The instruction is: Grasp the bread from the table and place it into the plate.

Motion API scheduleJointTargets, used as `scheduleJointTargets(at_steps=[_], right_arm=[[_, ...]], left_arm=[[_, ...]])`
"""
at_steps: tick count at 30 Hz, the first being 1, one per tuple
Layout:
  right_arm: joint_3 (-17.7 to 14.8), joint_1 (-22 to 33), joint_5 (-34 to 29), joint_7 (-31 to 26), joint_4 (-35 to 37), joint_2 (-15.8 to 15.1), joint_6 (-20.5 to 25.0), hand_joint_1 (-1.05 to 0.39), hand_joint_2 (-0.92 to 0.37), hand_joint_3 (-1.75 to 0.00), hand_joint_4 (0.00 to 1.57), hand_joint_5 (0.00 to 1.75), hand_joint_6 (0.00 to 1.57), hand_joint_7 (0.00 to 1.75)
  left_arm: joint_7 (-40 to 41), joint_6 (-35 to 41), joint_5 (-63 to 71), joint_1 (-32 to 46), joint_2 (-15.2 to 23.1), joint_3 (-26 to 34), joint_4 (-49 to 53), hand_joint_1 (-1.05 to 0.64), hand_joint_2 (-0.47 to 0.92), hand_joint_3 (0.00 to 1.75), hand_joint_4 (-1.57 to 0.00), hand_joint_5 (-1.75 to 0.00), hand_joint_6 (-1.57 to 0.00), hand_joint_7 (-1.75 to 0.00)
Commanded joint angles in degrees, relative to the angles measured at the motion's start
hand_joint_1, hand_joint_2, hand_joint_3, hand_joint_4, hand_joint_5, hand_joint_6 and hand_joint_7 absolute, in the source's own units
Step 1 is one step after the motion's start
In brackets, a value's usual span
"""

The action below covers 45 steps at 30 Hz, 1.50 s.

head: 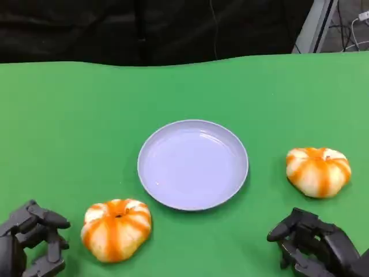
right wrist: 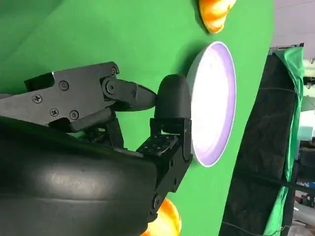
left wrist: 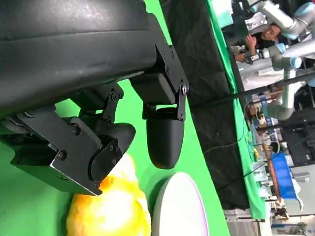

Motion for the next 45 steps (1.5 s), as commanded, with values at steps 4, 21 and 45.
scheduleJointTargets(at_steps=[4,21,45], right_arm=[[-0.6,-0.2,0.5,0.1,0.5,-1.0,-0.5,-0.27,-0.92,-0.47,0.6,1.75,0.68,1.2],[-0.7,-0.9,0.4,0.0,1.9,-1.0,-1.2,-0.27,-0.92,-0.46,0.6,1.75,0.69,1.2],[-0.7,-1.8,0.1,-0.4,3.4,-0.8,-2.1,-0.26,-0.92,-0.47,0.59,1.75,0.69,1.18]], left_arm=[[-1.3,-1.0,-1.6,-0.8,1.1,0.1,0.6,0.05,0.52,1.19,-0.86,-1.5,-0.91,-1.17],[-12.2,-0.3,-11.5,-1.4,0.0,1.0,0.6,-0.06,0.92,0.35,-0.98,-0.52,-1.1,-0.12],[-16.5,-9.7,2.0,-1.0,5.0,-0.3,3.4,-0.72,0.92,0.29,-0.47,0.0,-0.47,0.0]])
